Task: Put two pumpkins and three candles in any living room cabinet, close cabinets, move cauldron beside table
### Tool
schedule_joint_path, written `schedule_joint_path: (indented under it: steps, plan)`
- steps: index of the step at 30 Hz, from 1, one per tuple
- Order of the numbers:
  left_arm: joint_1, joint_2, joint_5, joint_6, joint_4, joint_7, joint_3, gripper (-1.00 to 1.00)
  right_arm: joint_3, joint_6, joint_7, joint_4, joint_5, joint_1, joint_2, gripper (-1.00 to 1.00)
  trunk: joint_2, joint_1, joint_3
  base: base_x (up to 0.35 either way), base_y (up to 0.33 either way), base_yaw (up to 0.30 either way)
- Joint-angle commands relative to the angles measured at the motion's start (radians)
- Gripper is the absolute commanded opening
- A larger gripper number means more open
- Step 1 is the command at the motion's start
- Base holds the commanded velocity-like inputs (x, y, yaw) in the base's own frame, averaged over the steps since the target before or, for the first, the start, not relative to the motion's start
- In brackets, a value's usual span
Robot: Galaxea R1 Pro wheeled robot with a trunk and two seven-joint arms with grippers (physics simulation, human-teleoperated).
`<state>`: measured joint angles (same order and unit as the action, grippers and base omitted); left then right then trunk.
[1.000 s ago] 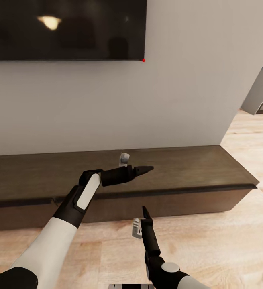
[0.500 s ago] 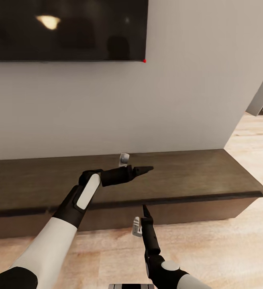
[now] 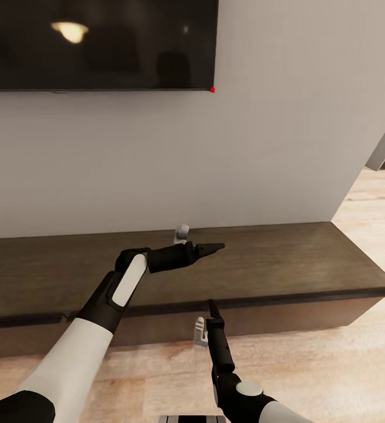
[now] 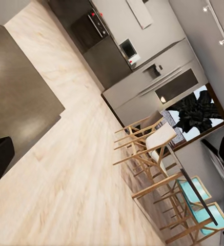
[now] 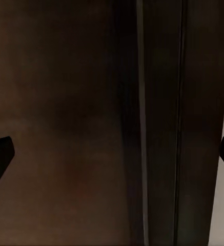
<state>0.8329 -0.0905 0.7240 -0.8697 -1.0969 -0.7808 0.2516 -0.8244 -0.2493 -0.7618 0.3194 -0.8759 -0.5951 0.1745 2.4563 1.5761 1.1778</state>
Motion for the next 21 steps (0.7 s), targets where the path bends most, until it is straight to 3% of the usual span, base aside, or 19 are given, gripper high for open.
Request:
schedule_joint_path:
  steps: [1, 4, 15, 21]
  plan:
    - [0.000, 0.000, 0.000, 0.000, 0.000, 0.000, 0.000, 1.00, 0.001, 0.001, 0.001, 0.000, 0.002, 0.000, 0.000, 1.00, 0.000, 0.000, 0.000, 0.002, 0.000, 0.000]
    - [-0.017, 0.003, 0.002, 0.005, -0.014, -0.005, -0.017, 1.00, 0.008, 0.004, -0.016, -0.004, 0.017, -0.007, -0.005, 1.00, 0.000, 0.000, 0.000, 0.000, 0.000, 0.000]
    - [-0.041, 0.003, 0.003, 0.005, -0.011, -0.006, -0.064, 1.00, 0.007, -0.003, -0.006, -0.003, 0.001, -0.006, -0.002, 1.00, 0.000, 0.000, 0.000, 0.039, 0.000, 0.000]
    - [-0.041, 0.003, 0.003, 0.005, -0.011, -0.006, -0.066, 1.00, 0.008, -0.005, -0.004, -0.003, 0.003, -0.006, 0.000, 1.00, 0.000, 0.000, 0.000, 0.007, 0.000, 0.000]
